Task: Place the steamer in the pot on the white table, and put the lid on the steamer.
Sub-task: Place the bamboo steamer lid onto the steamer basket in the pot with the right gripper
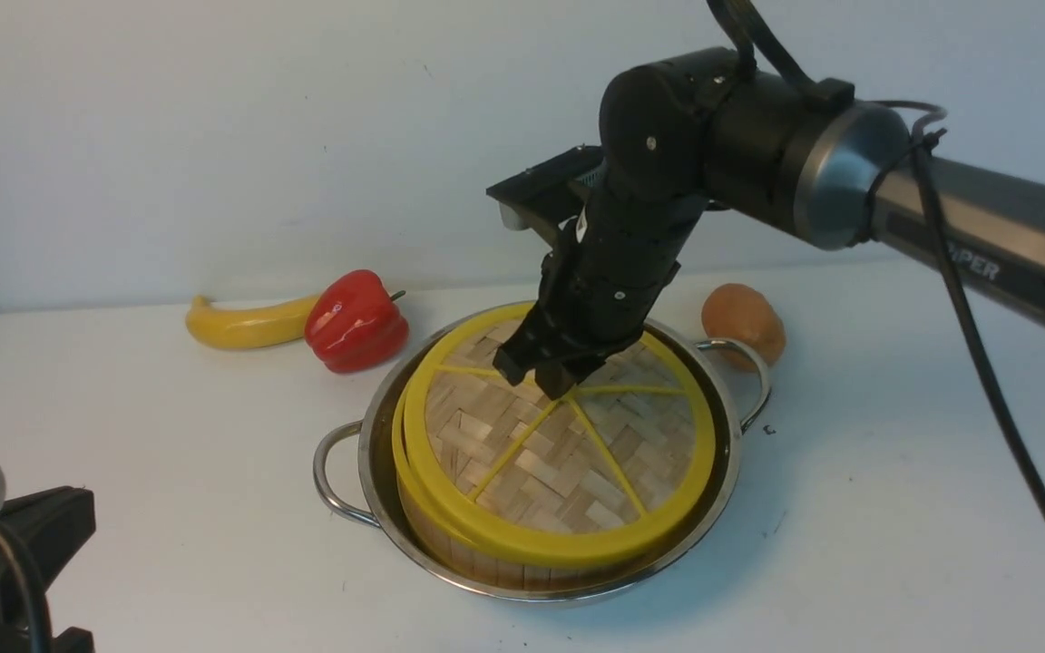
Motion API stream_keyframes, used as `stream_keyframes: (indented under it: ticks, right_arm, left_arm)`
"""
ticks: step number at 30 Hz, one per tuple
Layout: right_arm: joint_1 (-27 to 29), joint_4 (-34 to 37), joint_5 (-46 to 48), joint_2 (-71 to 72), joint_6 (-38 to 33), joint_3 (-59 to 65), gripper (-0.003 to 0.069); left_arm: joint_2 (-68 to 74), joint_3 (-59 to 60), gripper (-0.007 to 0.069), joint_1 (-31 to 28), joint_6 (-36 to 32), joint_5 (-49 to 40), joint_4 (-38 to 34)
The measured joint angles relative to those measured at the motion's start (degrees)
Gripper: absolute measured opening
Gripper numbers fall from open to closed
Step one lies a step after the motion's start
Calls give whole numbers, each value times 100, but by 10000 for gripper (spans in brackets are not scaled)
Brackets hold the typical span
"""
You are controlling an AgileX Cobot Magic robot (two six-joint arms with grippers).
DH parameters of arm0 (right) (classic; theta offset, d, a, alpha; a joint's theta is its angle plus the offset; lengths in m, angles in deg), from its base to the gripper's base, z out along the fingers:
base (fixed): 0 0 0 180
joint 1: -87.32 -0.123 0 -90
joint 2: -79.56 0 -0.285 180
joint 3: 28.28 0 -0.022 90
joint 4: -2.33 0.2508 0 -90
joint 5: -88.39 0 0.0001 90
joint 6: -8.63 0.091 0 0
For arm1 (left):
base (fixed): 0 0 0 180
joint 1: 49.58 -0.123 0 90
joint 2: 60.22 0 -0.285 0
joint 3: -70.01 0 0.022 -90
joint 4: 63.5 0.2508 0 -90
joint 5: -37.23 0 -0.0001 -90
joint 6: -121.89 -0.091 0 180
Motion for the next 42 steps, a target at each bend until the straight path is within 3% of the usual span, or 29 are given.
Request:
stream_keyframes:
  ticks: [42]
  right_arm:
    - [0, 108, 17, 320, -12, 0, 141]
  left_arm:
    - [0, 0, -1, 0, -111, 0, 0]
